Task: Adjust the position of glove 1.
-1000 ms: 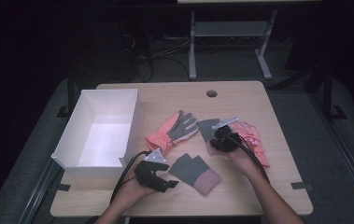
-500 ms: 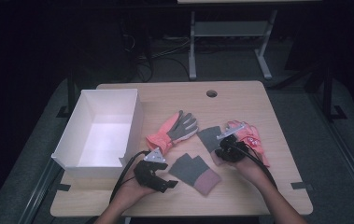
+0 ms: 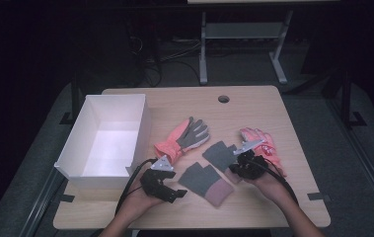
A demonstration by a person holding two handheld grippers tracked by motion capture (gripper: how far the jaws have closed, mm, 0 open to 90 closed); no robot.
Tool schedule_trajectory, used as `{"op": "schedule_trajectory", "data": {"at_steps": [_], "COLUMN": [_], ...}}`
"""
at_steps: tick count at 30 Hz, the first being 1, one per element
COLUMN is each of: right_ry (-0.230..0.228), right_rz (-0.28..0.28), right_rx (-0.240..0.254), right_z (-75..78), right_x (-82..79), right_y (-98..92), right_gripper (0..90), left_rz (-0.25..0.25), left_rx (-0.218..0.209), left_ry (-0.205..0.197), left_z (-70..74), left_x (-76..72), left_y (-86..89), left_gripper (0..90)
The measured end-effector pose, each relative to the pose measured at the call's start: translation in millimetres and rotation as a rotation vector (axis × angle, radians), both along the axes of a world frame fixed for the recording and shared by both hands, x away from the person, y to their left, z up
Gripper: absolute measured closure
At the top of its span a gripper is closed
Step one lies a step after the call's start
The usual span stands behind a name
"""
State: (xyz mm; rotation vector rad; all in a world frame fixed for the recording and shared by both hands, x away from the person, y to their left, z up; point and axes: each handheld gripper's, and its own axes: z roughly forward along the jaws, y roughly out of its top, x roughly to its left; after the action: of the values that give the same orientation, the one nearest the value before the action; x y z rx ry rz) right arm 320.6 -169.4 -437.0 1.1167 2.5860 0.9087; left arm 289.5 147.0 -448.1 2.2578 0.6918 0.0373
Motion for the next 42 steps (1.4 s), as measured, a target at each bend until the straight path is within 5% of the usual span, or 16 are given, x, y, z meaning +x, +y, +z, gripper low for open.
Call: {"op": "schedule_trajectory", "data": {"at_steps": [4, 11, 18, 27, 42], "right_ry": [-0.024, 0.016, 0.053, 0.015, 0.015], "right_rz": [-0.013, -0.040, -0.048, -0.041, -0.044], "right_rx": [0.027, 0.047, -0.003, -0.026, 0.088], "right_z": [7.2, 0.1, -12.6, -17.7, -6.0], "right_x": [8.5, 26.5, 33.0, 29.1, 26.6], "right_y": [-5.2, -1.9, 6.9, 8.2, -4.5], "right_gripper": [77.9, 72.3, 68.6, 84.3, 87.3], "left_rz": [-0.001, 0.000, 0.000, -0.006, -0.014], "left_rx": [0.005, 0.005, 0.013, 0.027, 0.036], "left_ry": [-0.007, -0.005, -0.002, 0.000, -0.003], "left_z": [-0.7, -1.4, -1.0, -1.4, -1.8], "left_x": [0.6, -0.9, -0.8, -2.0, -1.3], "left_y": [-1.2, -3.4, -3.6, -5.4, -5.8], "left_gripper": [18.8, 18.7, 18.7, 18.8, 18.8]}}
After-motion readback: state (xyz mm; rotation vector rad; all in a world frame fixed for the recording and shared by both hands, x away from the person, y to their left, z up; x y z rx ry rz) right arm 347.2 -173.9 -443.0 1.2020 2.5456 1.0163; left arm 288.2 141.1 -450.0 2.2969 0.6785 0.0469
